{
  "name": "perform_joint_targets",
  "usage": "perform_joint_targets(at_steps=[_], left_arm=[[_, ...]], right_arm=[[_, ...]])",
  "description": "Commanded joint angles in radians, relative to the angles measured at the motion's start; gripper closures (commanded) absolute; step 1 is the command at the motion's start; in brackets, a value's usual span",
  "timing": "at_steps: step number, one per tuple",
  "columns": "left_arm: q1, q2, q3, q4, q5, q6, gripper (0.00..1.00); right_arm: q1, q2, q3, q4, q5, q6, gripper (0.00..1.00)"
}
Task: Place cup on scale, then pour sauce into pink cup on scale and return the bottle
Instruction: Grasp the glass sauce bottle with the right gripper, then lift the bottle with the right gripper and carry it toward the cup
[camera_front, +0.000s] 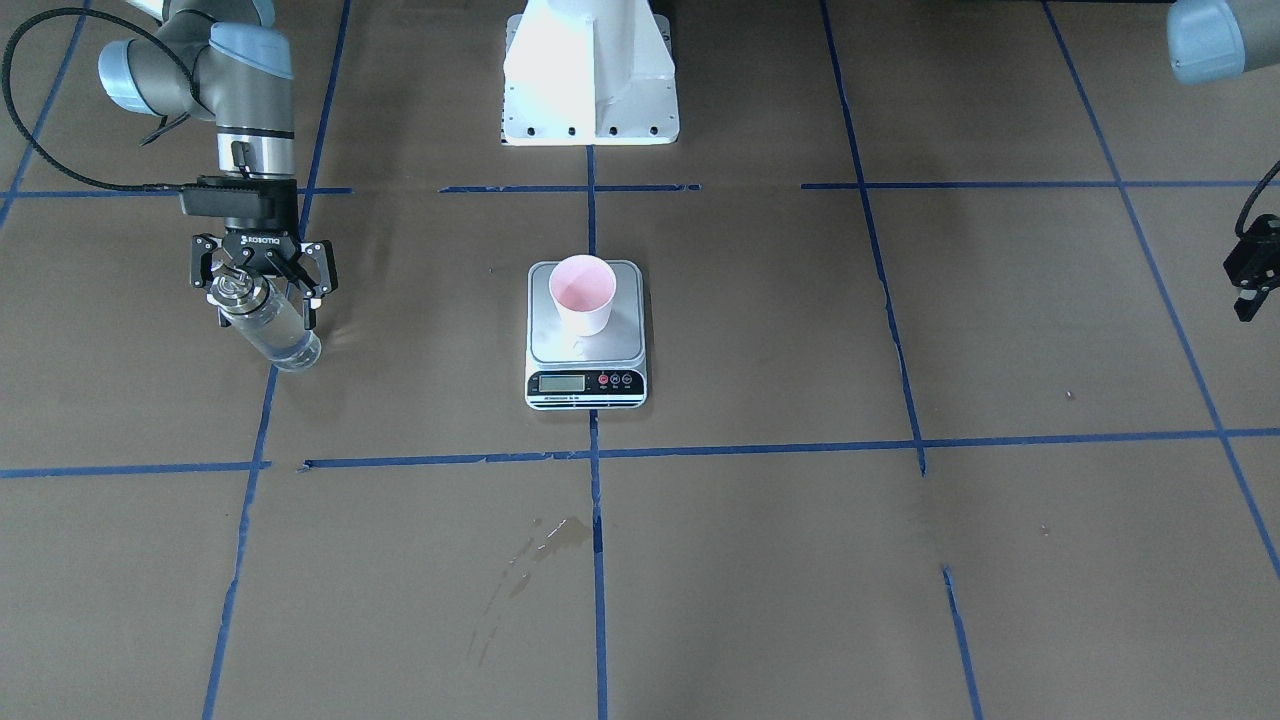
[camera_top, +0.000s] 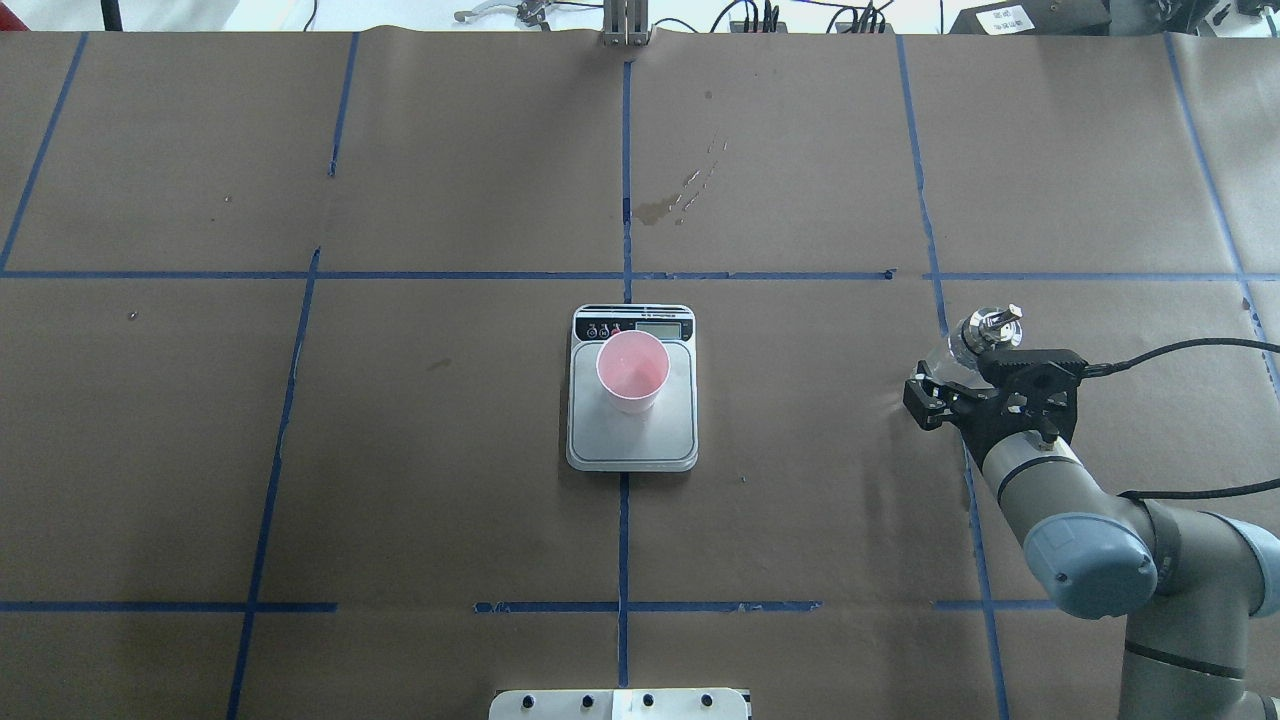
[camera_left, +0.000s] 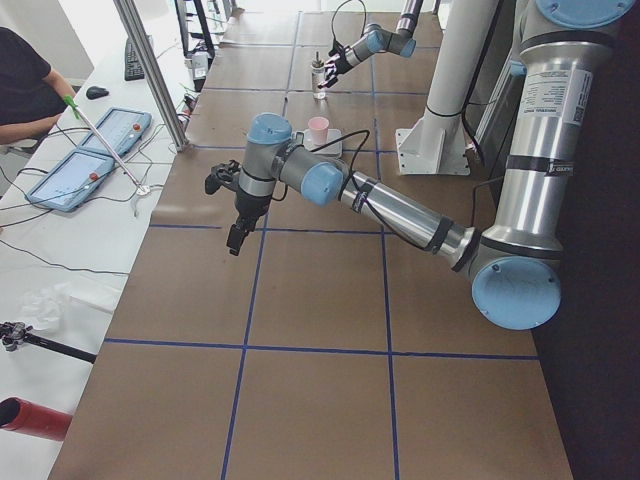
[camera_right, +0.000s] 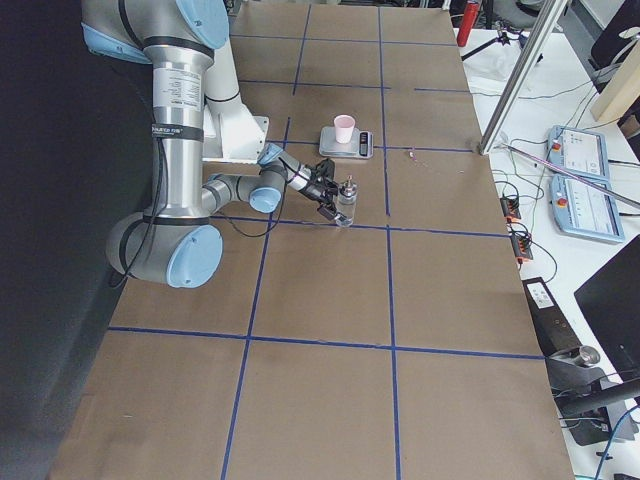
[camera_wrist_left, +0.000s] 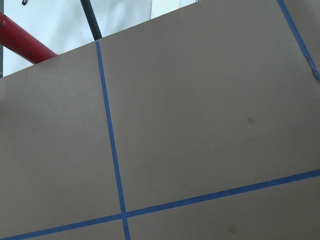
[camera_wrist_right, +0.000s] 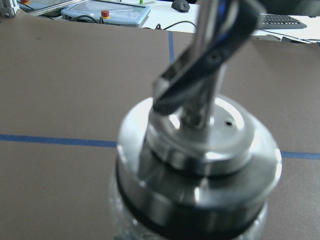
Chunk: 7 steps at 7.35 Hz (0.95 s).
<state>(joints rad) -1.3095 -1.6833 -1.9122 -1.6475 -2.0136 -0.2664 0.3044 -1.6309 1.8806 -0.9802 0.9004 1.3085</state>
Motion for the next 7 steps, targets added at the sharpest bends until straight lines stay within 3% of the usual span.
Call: perform_joint_targets(at_steps=[1,3,4,6,7], left_arm=[[0.0,-0.001,-0.005,0.002,-0.001,-0.002,0.0],[-0.002,-0.001,-0.005,0.002,-0.001,-0.002,0.0],[-0.002,0.0,-0.008,0.002,-0.002,-0.002,0.0],[-0.002,-0.001,-0.01,0.002,-0.011,-0.005,0.0],[-0.01,0.0,-0.01,0.002,-0.04,-0.005,0.0]], right_arm=[[0.012,0.019,-0.014,0.0,0.0,-0.011,0.0],[0.027,0.068,-0.061,0.0,0.002,-0.011,0.0],[0.036,0.068,-0.063,0.002,0.006,-0.012,0.05],[0.065,0.068,-0.066,0.096,0.021,-0.117,0.95],[0.097,0.071,-0.058,0.151,0.081,-0.176,1.0]])
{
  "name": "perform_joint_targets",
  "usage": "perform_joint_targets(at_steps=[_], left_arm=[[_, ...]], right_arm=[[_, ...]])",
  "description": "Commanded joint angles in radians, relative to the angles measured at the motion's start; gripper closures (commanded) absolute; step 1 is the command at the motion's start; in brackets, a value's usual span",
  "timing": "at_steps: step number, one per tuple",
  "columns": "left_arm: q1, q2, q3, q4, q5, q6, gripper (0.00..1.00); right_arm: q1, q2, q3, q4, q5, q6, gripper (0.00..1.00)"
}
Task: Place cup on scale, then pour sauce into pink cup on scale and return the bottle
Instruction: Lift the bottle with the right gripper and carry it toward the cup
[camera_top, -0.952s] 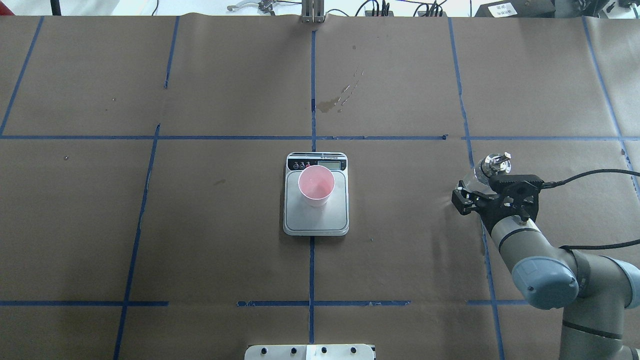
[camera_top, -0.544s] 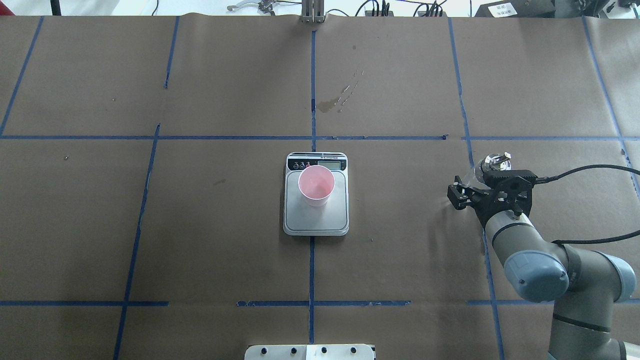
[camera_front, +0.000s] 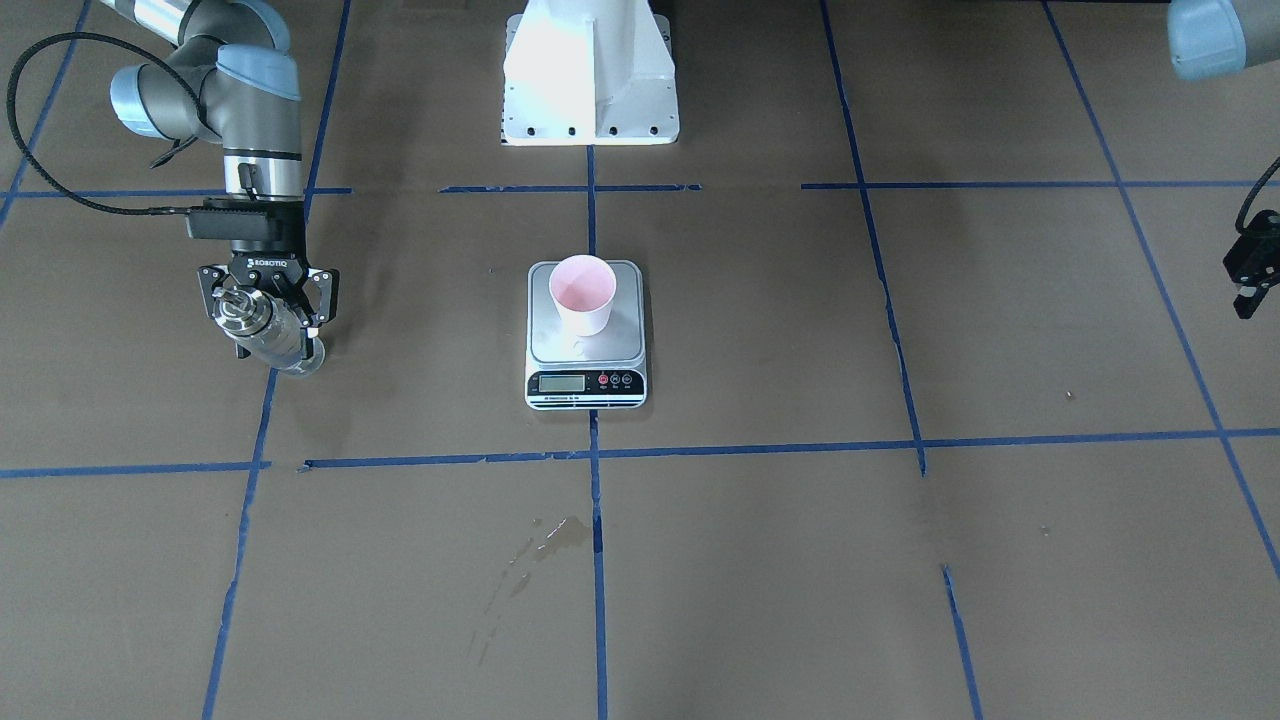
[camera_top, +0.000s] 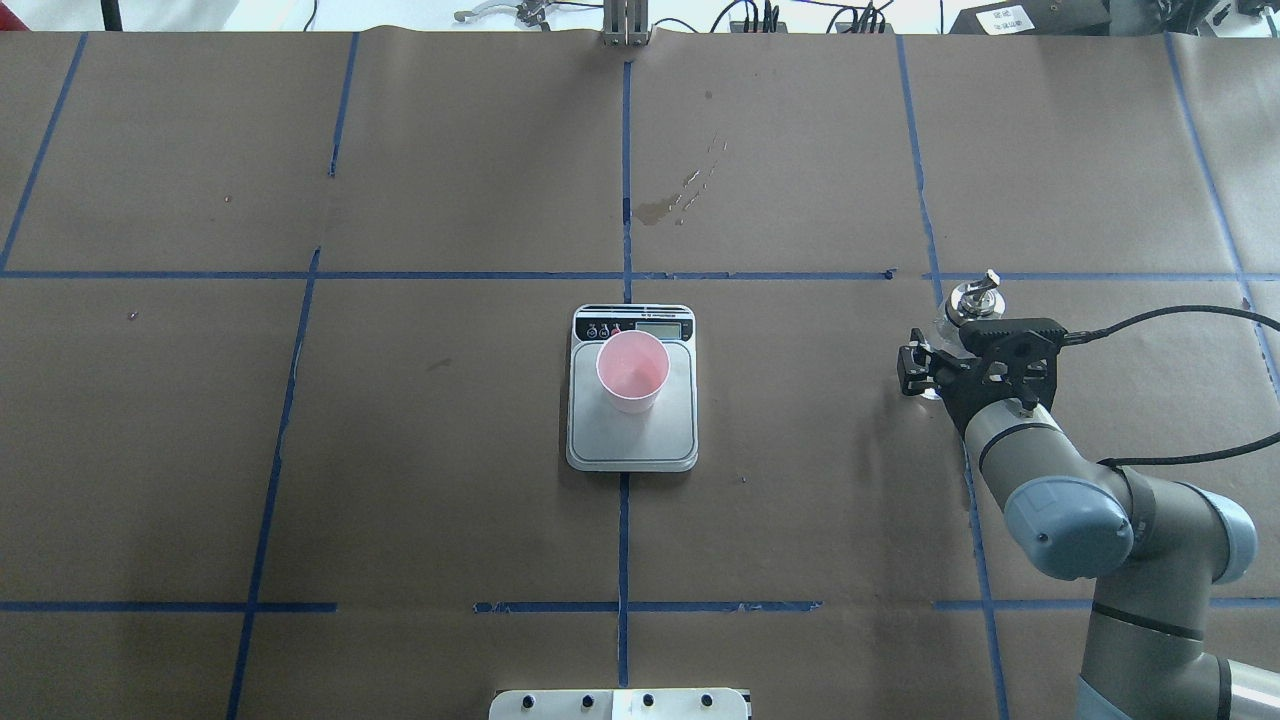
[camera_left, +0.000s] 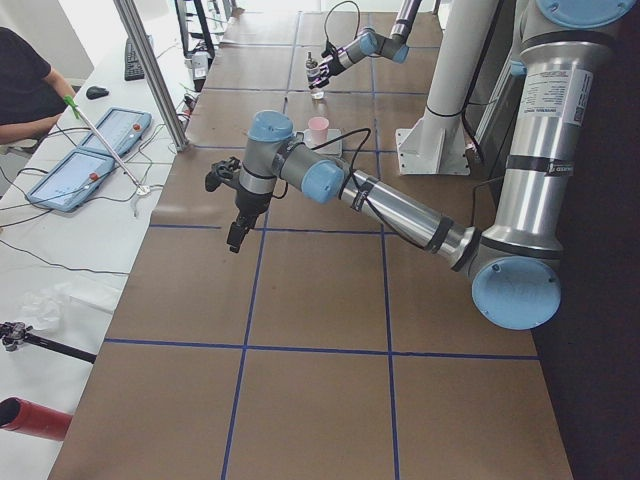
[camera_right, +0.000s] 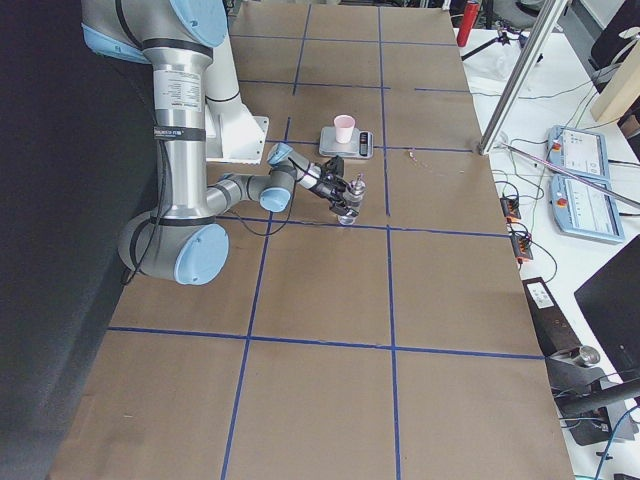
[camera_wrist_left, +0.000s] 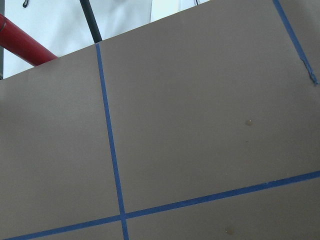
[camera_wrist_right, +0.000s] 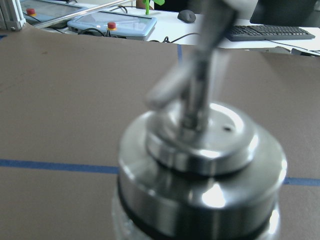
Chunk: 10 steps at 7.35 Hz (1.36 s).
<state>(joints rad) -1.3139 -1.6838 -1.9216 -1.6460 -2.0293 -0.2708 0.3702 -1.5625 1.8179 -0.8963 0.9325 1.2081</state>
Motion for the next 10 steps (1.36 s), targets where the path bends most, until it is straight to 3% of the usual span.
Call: perform_joint_targets(at_steps=[1,2,3,4,6,8,10], left_arm=[[-0.008,0.001,-0.002,0.0,-0.029,-0.001,0.0],[-0.011,0.001,-0.004,0.0,-0.031,0.001,0.0],[-0.031,0.006,-0.002,0.0,-0.031,0.015,0.0],[-0.048,0.028,-0.005,-0.003,-0.032,0.021,0.0],[-0.112,0.085,0.041,-0.021,-0.132,0.244,0.0],[-0.154,0.144,0.065,-0.029,-0.137,0.372,0.0],[-0.186,0.144,0.108,-0.032,-0.138,0.372,0.0]], right_arm=[[0.059,0.002,0.026,0.069,0.089,-0.09,1.0],[0.082,-0.004,0.094,0.06,0.133,-0.169,1.0],[0.081,-0.005,0.119,0.053,0.118,-0.221,1.0],[0.072,0.014,0.13,-0.029,0.03,-0.234,1.0],[0.07,0.14,0.136,-0.207,0.005,-0.289,1.0],[0.05,0.171,0.138,-0.211,0.0,-0.438,1.0],[-0.056,0.186,0.124,-0.22,-0.166,-0.692,1.0]])
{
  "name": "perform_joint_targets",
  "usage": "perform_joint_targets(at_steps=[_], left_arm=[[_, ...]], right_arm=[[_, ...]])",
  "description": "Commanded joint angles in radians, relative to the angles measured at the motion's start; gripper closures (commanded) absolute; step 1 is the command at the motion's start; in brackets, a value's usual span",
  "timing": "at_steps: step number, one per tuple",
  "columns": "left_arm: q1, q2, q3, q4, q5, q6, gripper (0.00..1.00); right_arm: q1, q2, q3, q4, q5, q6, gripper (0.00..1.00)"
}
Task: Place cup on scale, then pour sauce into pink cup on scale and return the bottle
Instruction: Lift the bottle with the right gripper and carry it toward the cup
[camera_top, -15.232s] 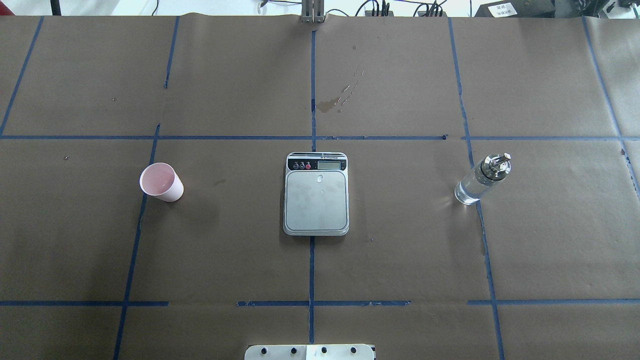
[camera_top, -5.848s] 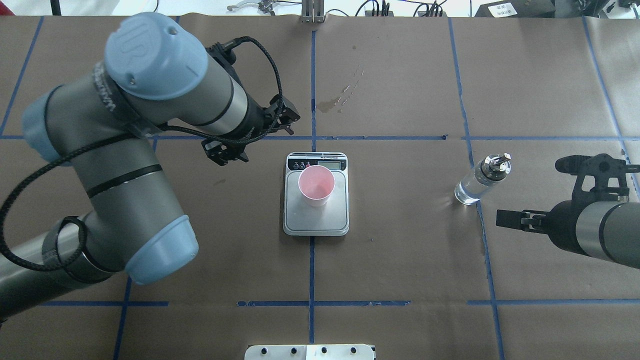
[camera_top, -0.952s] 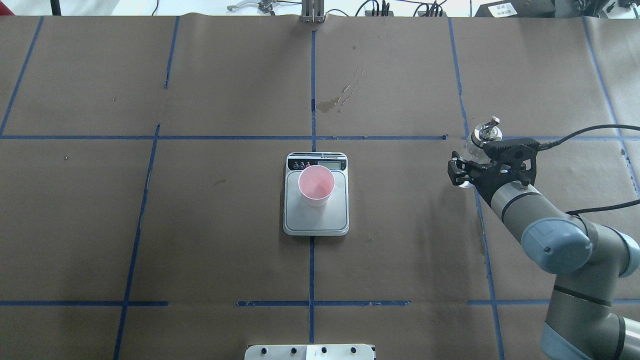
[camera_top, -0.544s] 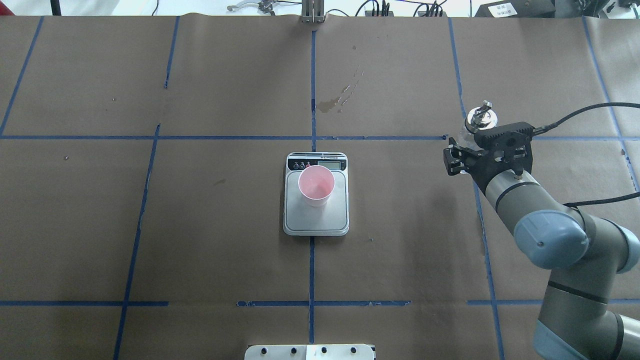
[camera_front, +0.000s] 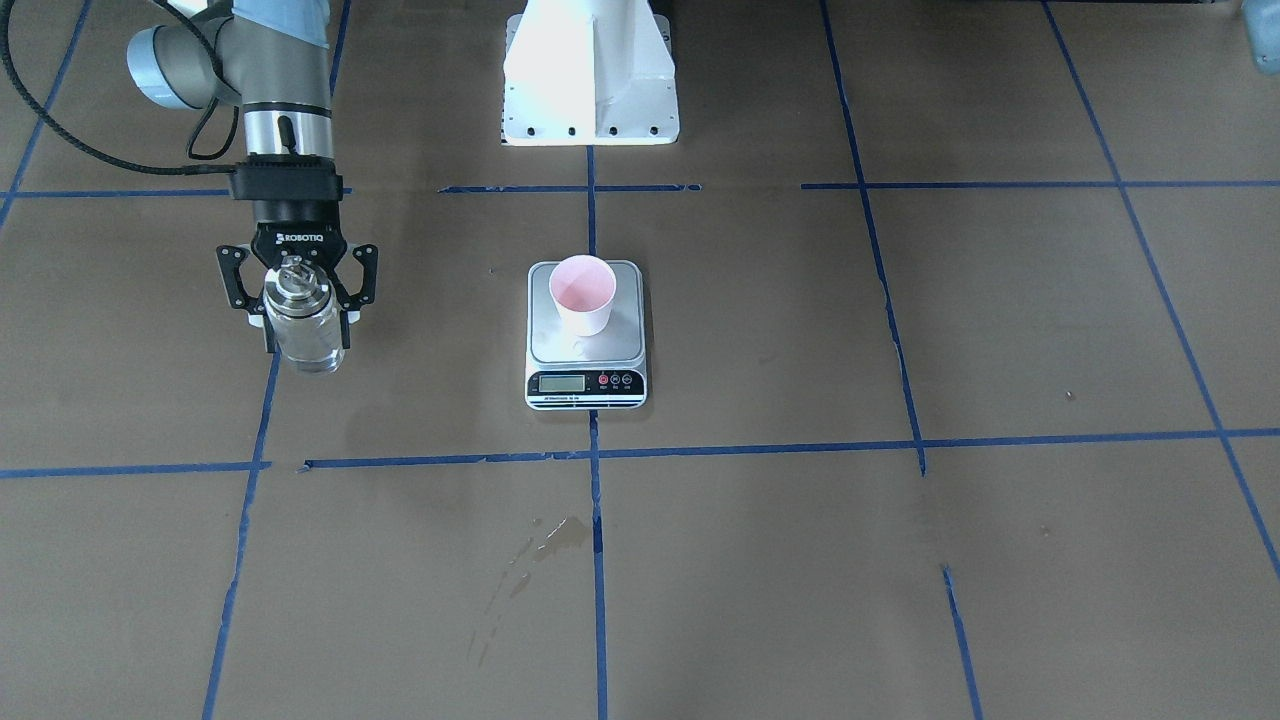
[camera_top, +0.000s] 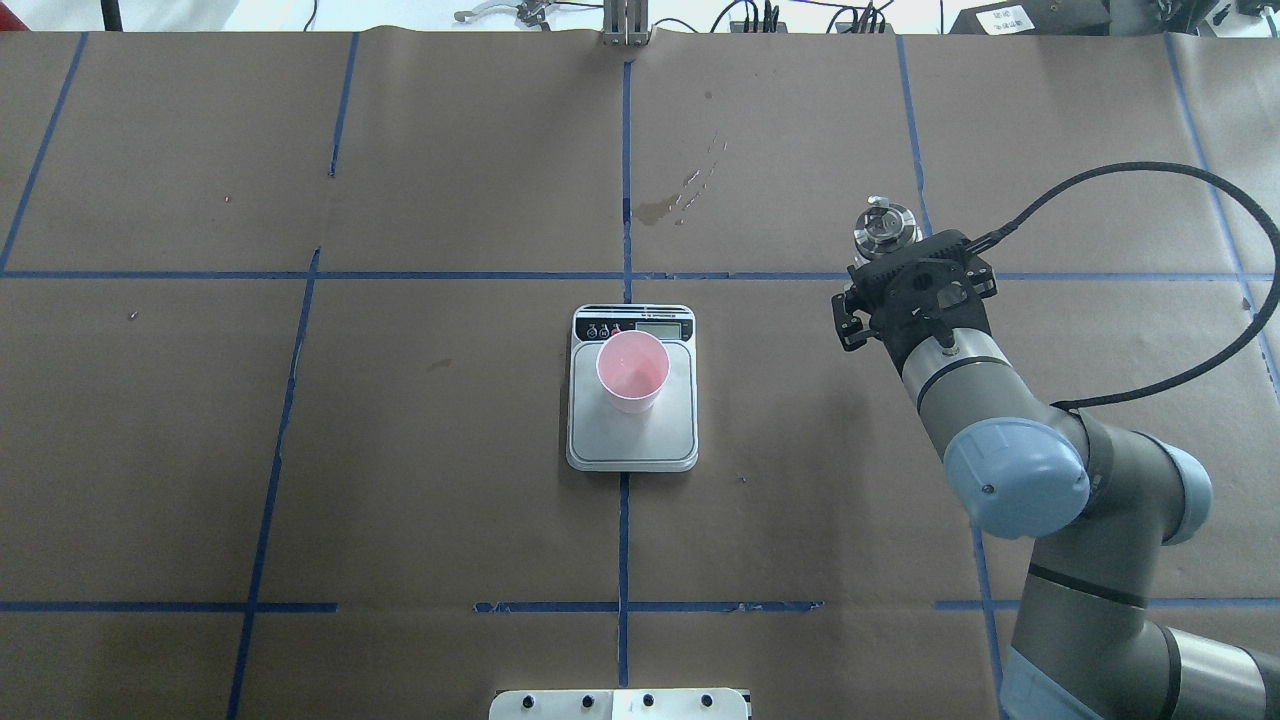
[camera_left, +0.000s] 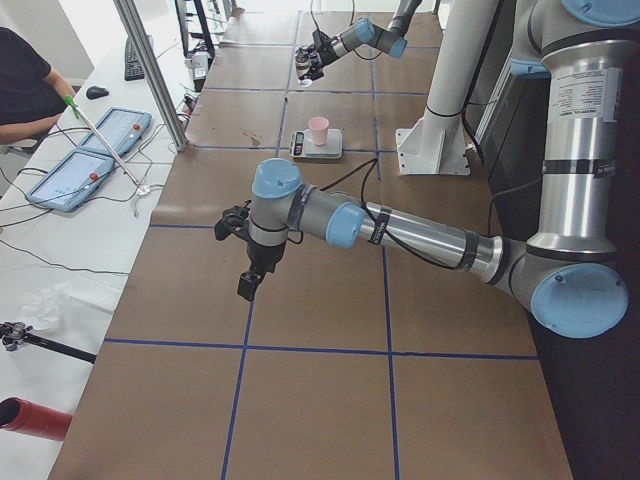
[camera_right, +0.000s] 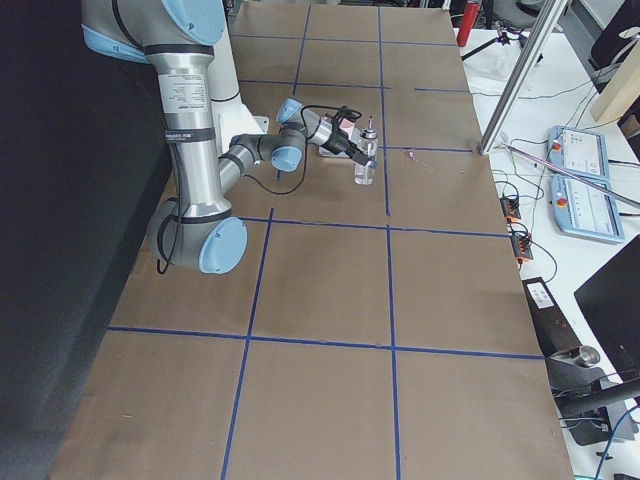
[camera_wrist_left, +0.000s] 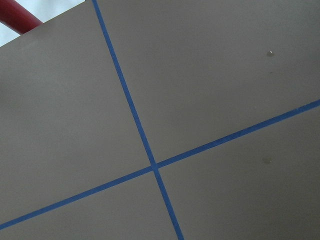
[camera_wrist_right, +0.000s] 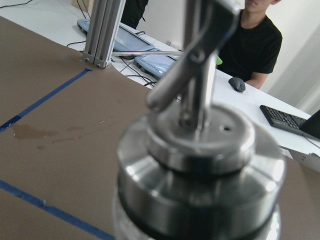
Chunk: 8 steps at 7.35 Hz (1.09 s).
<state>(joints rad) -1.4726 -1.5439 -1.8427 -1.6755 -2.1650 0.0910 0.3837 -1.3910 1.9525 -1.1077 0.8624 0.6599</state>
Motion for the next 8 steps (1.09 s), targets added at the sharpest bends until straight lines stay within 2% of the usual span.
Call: perform_joint_targets(at_steps=[1,2,3,4,7,8], left_arm=[[-0.064,0.004,0.078,-0.01,-0.004,0.013,0.0],[-0.08,0.019,0.123,-0.033,-0.024,0.053,0.0],[-0.093,0.042,0.184,-0.093,-0.062,0.14,0.0],[-0.092,0.062,0.219,-0.128,-0.109,0.139,0.0],[-0.086,0.022,0.235,-0.132,-0.11,0.134,0.0],[-0.086,0.01,0.237,-0.13,-0.113,0.133,0.0]], right_arm=[[-0.103,0.024,-0.02,-0.012,-0.136,-0.149,1.0],[-0.13,0.029,-0.018,-0.076,-0.191,-0.205,1.0],[-0.155,0.08,-0.02,-0.168,-0.285,-0.244,1.0],[-0.166,0.11,-0.02,-0.252,-0.319,-0.244,1.0],[-0.19,0.11,-0.049,-0.283,-0.376,-0.247,1.0],[-0.2,0.112,-0.053,-0.328,-0.393,-0.256,1.0]])
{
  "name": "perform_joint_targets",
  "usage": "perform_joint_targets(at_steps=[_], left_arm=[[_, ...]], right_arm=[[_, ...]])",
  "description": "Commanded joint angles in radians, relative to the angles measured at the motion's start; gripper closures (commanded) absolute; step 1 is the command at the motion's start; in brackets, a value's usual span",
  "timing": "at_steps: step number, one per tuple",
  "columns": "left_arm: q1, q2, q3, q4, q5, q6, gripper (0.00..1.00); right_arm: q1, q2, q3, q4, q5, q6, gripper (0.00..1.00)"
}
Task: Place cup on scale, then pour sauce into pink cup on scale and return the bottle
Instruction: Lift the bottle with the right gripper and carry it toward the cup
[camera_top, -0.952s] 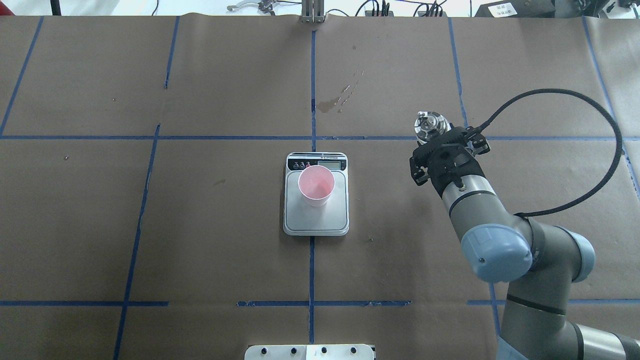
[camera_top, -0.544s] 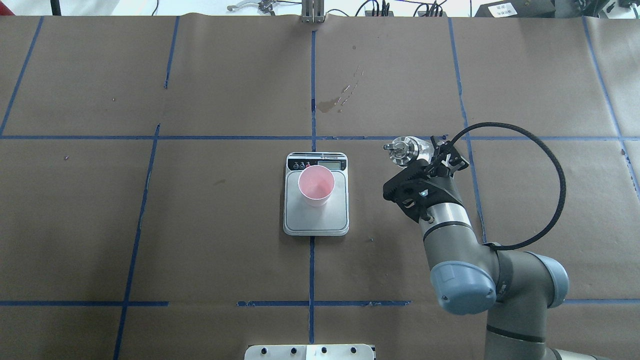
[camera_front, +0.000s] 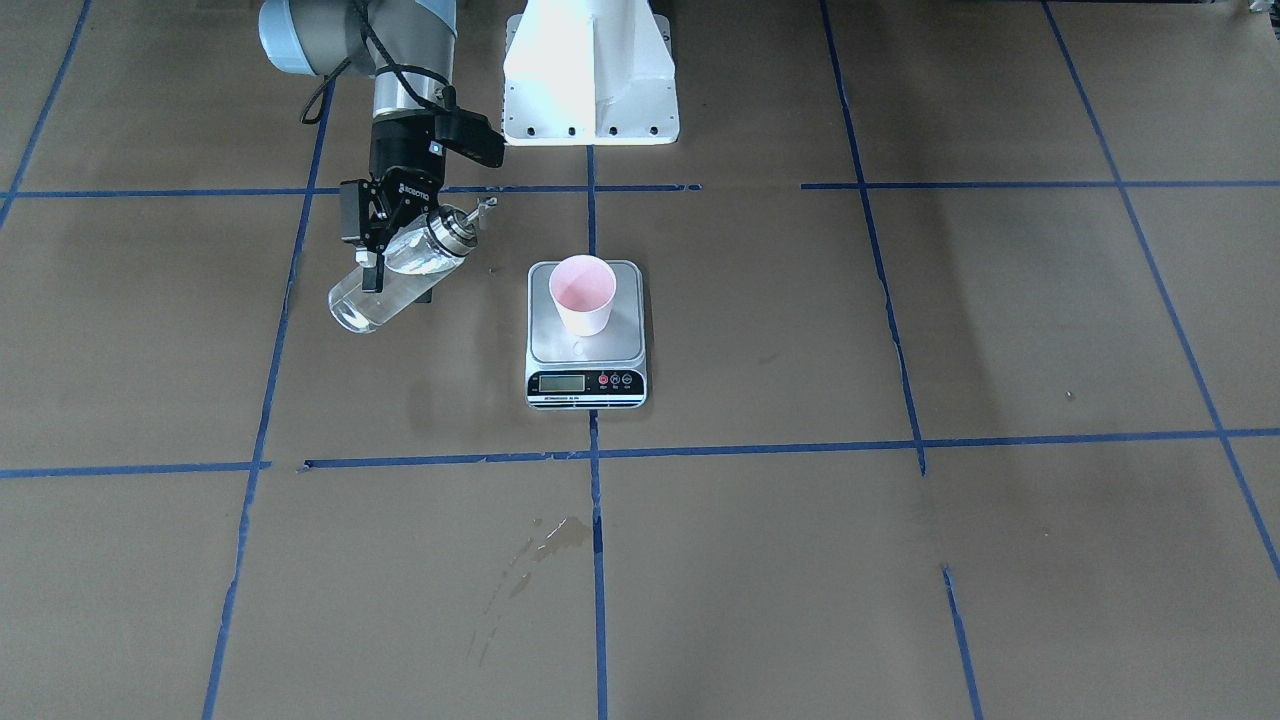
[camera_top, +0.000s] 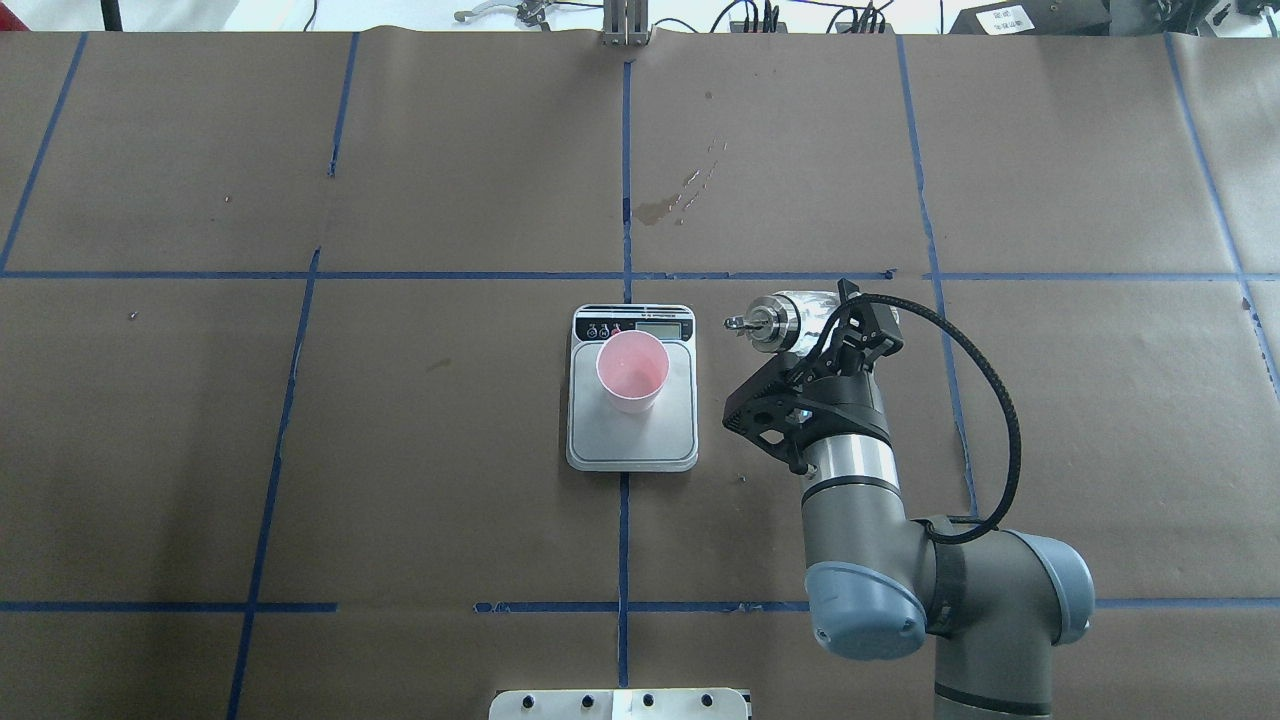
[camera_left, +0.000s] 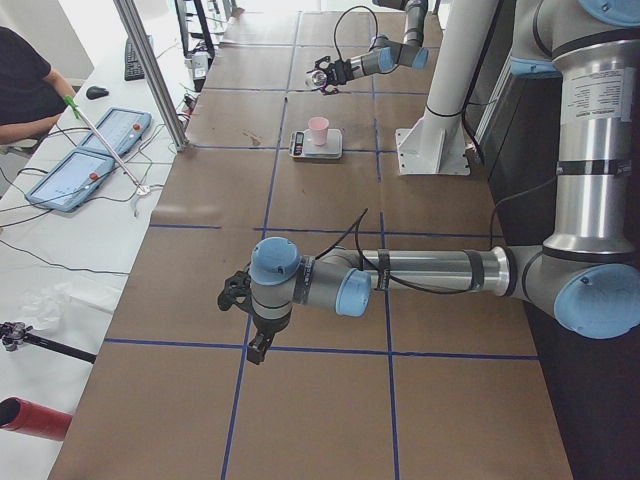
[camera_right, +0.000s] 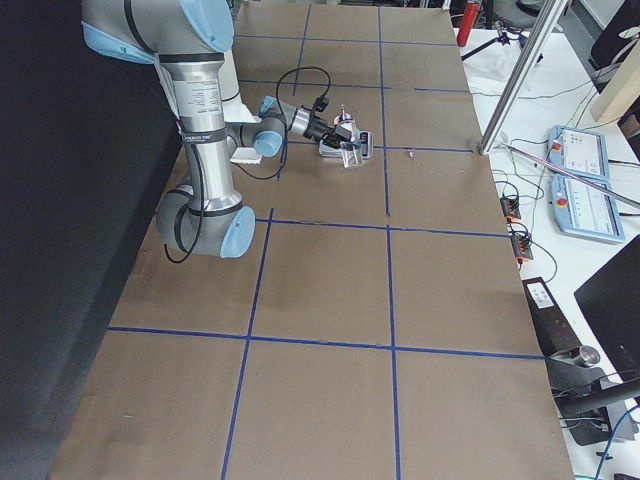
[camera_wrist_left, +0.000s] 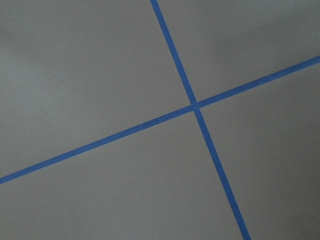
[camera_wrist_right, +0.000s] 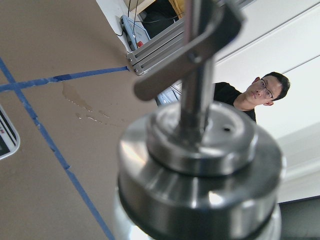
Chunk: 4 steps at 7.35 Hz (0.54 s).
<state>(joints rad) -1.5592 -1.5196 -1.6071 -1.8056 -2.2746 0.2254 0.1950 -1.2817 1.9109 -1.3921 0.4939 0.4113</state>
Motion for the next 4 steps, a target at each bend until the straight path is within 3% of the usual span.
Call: perform_joint_targets(at_steps=[1,2,4], left_arm=[[0.002,-0.017,0.009,0.0,0.001,-0.042,0.0],[0.002,-0.024,0.006,0.0,0.001,-0.139,0.0],[0.002,-0.022,0.006,-0.001,0.003,-0.147,0.0]], right_arm=[[-0.022,0.002,-0.015,-0.05,-0.029,-0.025,1.0],[-0.022,0.004,-0.019,-0.051,-0.038,-0.092,1.0],[-0.025,0.065,-0.09,-0.051,-0.043,-0.112,1.0]])
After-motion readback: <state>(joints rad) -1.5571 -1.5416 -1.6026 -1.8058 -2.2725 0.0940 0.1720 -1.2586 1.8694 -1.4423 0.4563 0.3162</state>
